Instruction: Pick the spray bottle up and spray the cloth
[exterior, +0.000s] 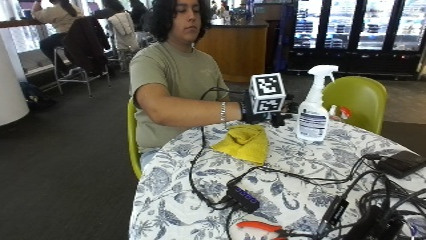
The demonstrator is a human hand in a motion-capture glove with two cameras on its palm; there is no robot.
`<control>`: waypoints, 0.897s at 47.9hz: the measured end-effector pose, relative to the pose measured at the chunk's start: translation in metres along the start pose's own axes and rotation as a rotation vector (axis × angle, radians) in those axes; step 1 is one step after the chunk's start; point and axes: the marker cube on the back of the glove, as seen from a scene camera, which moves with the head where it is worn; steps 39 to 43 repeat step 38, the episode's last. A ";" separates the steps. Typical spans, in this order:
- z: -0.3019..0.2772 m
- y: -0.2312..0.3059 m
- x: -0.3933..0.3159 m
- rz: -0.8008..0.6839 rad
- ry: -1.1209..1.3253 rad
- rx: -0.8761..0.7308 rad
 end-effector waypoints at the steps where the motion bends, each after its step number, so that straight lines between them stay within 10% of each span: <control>1: -0.002 0.012 0.002 -0.003 0.022 -0.018; 22: -0.055 0.204 -0.023 0.005 0.528 -0.075; 43: -0.061 0.236 -0.047 -0.017 0.651 -0.058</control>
